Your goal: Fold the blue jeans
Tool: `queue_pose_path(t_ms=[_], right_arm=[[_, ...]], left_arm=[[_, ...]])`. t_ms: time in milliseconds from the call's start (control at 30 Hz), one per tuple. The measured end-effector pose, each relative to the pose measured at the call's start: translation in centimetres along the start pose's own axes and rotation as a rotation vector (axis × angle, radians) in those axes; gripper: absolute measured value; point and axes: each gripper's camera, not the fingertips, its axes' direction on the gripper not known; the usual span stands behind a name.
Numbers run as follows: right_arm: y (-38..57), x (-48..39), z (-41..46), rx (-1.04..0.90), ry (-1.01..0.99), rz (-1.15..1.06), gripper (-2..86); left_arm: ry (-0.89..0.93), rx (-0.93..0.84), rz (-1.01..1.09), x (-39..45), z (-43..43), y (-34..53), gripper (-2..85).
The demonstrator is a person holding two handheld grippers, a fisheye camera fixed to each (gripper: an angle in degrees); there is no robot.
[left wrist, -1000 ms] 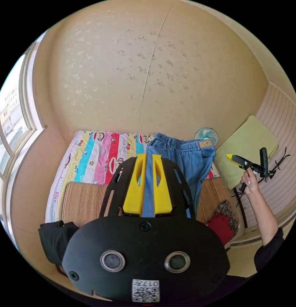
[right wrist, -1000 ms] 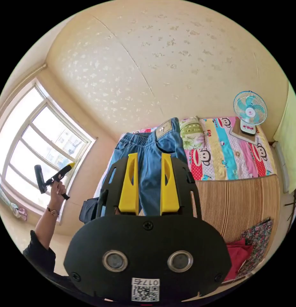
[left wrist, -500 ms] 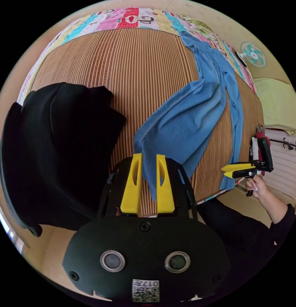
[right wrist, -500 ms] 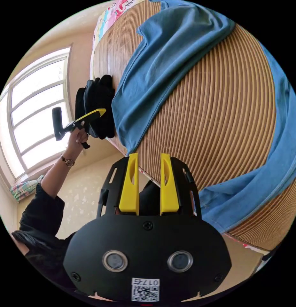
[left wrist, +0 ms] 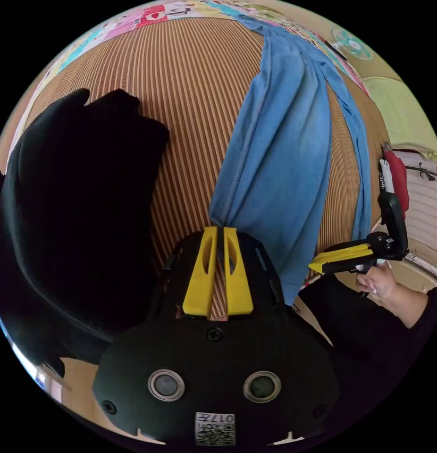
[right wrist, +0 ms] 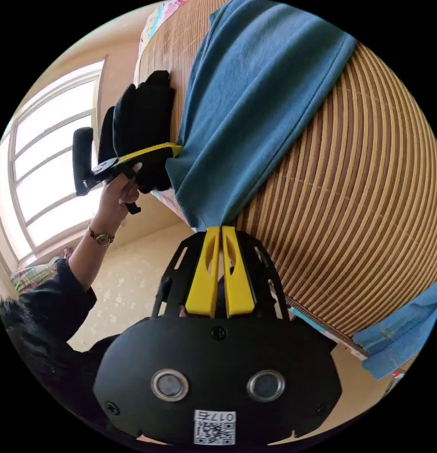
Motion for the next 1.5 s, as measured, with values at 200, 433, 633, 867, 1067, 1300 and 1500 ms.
queue_pose_path(t_ms=[200,433,633,867,1067,1300,1500], right_arm=[[8.8,1.6,-3.5,-0.059,-0.021,0.004,2.3],[17.4,9.0,-17.4,0.429,0.344,0.404,9.9],[18.1,13.4,-17.7,0.291,0.050,0.287,4.4],[27.3,17.7,-22.5,0.477,-0.262,0.276,3.0],[29.9,20.8,-22.3,0.542,-0.552,0.191,2.7],[33.1,24.7,-20.0,0.695,-1.051,0.132,2.4],[38.4,27.2,-21.2,0.714,-1.017,0.137,2.3]], left_arm=[[0.109,0.031,-0.261,-4.1,0.9,15.5,4.5],[0.142,0.282,-0.397,-5.6,-3.5,19.8,6.5],[0.417,0.221,0.037,4.9,-0.6,10.0,8.8],[0.430,-0.055,0.181,14.5,9.4,5.4,11.3],[0.716,-0.129,0.082,14.2,13.6,8.5,11.1],[0.926,-0.111,-0.005,12.4,16.8,11.7,0.4],[1.103,-0.010,0.039,9.0,14.0,16.1,-0.8]])
